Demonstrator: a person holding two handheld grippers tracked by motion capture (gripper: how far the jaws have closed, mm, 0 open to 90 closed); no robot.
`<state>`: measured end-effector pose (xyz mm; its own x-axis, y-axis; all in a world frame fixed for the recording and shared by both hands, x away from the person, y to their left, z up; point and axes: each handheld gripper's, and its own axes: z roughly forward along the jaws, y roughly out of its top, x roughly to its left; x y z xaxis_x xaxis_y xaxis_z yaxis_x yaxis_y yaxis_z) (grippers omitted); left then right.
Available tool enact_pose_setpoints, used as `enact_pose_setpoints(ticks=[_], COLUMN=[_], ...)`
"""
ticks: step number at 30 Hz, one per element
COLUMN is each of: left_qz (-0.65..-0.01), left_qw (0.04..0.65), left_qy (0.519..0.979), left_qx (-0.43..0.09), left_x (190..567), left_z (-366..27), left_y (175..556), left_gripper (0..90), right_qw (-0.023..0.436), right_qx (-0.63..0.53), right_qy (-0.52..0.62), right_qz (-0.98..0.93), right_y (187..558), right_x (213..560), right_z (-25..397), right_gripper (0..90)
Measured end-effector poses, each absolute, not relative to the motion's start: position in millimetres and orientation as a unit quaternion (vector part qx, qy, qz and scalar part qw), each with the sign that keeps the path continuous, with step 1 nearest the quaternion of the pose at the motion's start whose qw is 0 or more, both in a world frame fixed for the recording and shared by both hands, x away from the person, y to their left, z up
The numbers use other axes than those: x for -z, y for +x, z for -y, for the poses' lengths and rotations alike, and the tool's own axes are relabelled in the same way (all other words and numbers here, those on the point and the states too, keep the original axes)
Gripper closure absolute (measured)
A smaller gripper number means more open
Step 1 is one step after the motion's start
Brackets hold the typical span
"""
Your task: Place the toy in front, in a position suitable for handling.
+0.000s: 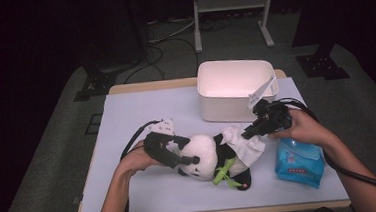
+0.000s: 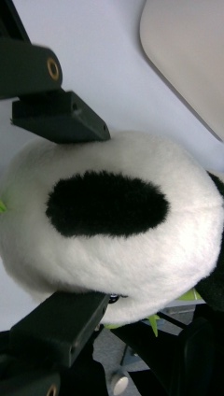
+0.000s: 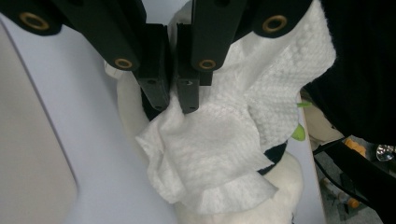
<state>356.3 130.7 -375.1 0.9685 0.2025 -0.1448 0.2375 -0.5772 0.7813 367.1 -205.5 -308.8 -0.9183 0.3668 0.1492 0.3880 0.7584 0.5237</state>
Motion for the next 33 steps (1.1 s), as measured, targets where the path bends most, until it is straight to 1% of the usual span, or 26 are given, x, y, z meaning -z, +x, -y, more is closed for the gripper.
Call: enact_pose_setpoints(ticks=[4,7,10,15,24,27,29,31,33], left_qz=[-0.146,-0.157,-0.158,-0.157,-0.155,-0.147,-0.138,-0.132,-0.125], left_qw=[0.437,0.436,0.434,0.421,0.403,0.400,0.401,0.402,0.404], left_qy=[0.887,0.885,0.885,0.891,0.899,0.902,0.903,0.904,0.905], left_qx=[0.036,0.046,0.053,0.058,0.070,0.067,0.062,0.054,0.045], left_x=[372,370,369,370,373,373,373,371,370], left_z=[-128,-127,-123,-113,-96,-95,-96,-98,-99], left_y=[357,359,360,360,361,360,359,358,357], left_gripper=[13.4,9.6,8.6,3.5,0.5,0.6,6.7,15.3,20.6], right_qw=[0.023,0.026,0.025,0.021,0.022,0.021,0.021,0.021,0.019], right_qx=[0.294,0.300,0.301,0.300,0.301,0.300,0.299,0.300,0.304], right_qy=[-0.201,-0.199,-0.190,-0.183,-0.179,-0.178,-0.175,-0.175,-0.176], right_qz=[0.934,0.933,0.934,0.936,0.937,0.937,0.938,0.937,0.936], right_y=[364,361,358,353,346,345,345,345,345], right_x=[315,316,316,316,318,318,318,317,316], right_z=[209,208,204,200,200,199,198,198,198], right_gripper=[85.2,85.2,85.3,85.3,85.3,85.3,85.3,85.2,85.1])
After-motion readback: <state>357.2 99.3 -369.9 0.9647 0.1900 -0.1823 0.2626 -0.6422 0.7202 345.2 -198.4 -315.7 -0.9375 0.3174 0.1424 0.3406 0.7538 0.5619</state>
